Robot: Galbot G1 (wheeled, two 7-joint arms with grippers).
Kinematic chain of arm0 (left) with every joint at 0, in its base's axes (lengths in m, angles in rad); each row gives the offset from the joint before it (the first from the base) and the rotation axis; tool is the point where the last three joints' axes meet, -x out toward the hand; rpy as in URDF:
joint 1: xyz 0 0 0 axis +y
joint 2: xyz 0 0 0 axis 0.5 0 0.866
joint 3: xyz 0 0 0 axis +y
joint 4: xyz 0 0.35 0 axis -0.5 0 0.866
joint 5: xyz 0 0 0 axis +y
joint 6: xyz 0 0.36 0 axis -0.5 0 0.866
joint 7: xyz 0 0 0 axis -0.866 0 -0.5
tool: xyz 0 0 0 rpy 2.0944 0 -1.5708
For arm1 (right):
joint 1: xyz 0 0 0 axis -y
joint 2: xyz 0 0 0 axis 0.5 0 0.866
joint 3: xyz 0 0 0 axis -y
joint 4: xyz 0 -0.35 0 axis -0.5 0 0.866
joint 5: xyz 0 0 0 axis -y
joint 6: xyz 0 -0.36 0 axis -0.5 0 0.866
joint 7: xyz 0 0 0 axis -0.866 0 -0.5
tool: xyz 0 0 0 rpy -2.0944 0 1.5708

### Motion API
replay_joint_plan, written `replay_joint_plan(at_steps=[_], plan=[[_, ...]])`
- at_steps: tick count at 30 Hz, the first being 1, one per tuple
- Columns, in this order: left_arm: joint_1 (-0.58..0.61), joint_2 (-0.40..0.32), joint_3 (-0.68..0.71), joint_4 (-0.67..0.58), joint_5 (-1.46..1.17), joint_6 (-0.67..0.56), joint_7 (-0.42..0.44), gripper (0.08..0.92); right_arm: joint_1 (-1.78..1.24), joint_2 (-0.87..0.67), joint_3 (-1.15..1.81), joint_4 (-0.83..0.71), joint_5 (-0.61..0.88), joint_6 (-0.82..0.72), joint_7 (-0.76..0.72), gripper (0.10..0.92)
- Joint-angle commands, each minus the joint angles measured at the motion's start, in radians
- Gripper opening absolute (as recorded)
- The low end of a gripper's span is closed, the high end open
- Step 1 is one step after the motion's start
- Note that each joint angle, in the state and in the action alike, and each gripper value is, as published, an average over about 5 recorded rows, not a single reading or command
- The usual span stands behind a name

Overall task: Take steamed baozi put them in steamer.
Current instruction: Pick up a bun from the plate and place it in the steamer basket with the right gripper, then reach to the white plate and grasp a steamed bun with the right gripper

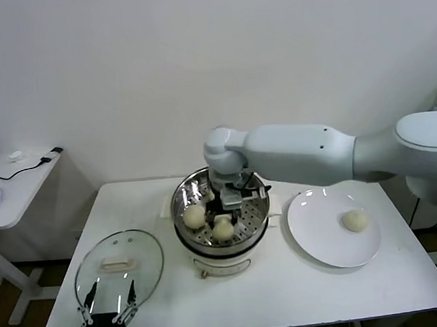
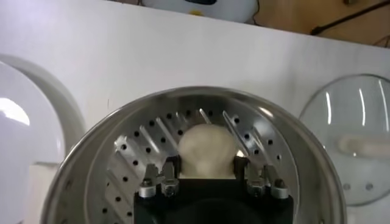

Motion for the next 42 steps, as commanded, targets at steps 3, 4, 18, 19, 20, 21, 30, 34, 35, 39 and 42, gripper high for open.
replay_joint_plan(at_steps=[3, 4, 18, 19, 20, 21, 30, 34, 35, 39, 42], plan=[[0.001, -0.001, 0.002, 0.005, -0.008, -0.002, 0.0, 0.823, -0.049, 0.03, 0.0, -0.003, -0.01, 0.005, 0.0, 0.597], [0.001, 0.0, 0.002, 0.005, -0.009, -0.002, 0.0, 0.823, -0.048, 0.03, 0.0, -0.004, -0.008, 0.005, -0.001, 0.615], [-0.002, 0.0, 0.005, 0.002, -0.01, -0.001, 0.0, 0.823, 0.051, -0.041, 0.046, -0.005, 0.032, 0.017, -0.018, 0.822], [-0.002, -0.001, 0.006, 0.001, -0.009, -0.001, 0.0, 0.823, 0.067, -0.056, 0.05, -0.006, 0.044, 0.013, -0.018, 0.822], [-0.001, -0.001, 0.006, -0.001, -0.009, -0.001, 0.0, 0.823, 0.084, -0.075, 0.055, -0.01, 0.063, 0.005, -0.017, 0.823], [0.0, -0.001, 0.006, -0.003, -0.008, -0.001, 0.0, 0.823, 0.102, -0.095, 0.058, -0.015, 0.085, -0.008, -0.016, 0.823], [-0.001, 0.004, 0.011, -0.019, -0.007, 0.004, 0.001, 0.823, 0.339, -0.349, -0.183, -0.06, 0.424, -0.431, 0.294, 0.823], [-0.003, 0.005, 0.019, -0.028, -0.004, 0.008, 0.003, 0.823, 0.327, -0.478, -0.193, -0.059, 0.549, -0.678, 0.271, 0.823], [-0.003, 0.006, 0.019, -0.03, -0.004, 0.009, 0.003, 0.823, 0.314, -0.51, -0.189, -0.059, 0.567, -0.731, 0.26, 0.823], [-0.004, 0.011, 0.017, -0.035, -0.003, 0.012, 0.003, 0.823, 0.23, -0.626, -0.137, -0.077, 0.582, -0.848, 0.186, 0.823], [-0.004, 0.013, 0.015, -0.035, -0.003, 0.014, 0.004, 0.823, 0.119, -0.688, -0.061, -0.112, 0.523, -0.866, 0.113, 0.823]])
